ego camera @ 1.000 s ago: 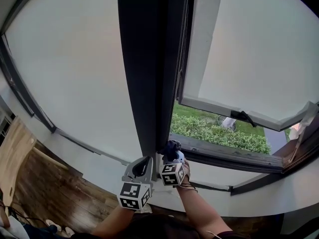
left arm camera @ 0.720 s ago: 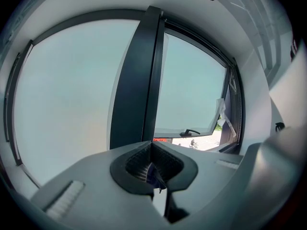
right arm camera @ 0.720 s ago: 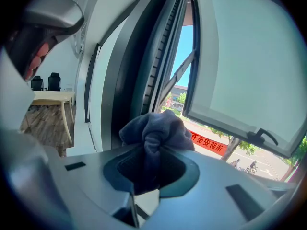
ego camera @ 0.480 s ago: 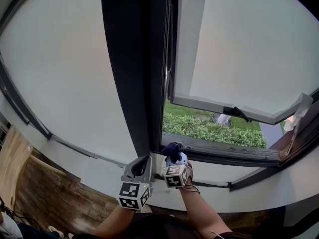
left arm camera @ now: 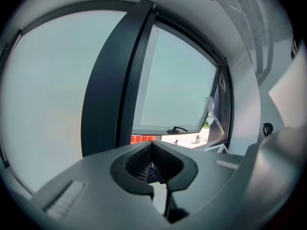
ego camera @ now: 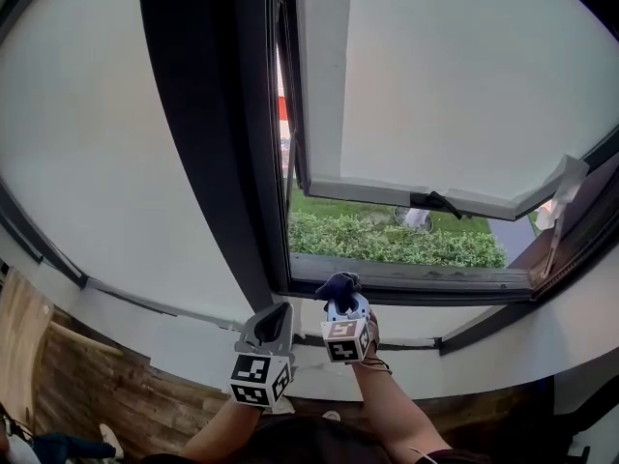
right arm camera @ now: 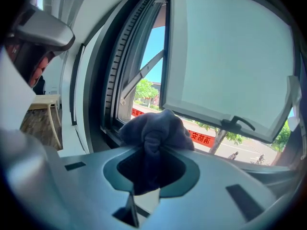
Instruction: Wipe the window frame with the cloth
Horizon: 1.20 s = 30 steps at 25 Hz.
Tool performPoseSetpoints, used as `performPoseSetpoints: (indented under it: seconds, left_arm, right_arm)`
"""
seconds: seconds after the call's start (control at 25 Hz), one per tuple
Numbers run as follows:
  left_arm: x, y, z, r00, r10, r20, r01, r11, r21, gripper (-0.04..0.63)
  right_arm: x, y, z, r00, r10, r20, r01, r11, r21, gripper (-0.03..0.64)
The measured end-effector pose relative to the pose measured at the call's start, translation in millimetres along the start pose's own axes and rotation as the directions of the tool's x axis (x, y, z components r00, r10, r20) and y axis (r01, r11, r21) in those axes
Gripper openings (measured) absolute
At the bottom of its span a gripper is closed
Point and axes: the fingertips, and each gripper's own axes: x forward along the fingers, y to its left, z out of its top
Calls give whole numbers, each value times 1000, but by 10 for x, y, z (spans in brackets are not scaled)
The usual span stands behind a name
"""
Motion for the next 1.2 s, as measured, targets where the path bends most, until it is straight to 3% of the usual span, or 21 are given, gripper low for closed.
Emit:
performPoseSetpoints:
  seconds: [0.76, 1.2]
  left_arm:
    - [405, -654, -64, 986, -160, -40, 161, 987, 19, 8]
    - [535, -884, -98, 975, -214, -52, 215, 976, 25, 8]
  right_arm:
    - [-358, -998, -454, 985, -165, -50, 169, 981, 94, 75]
    - [-583, -1562, -740, 958, -275, -82, 284, 949, 137, 75]
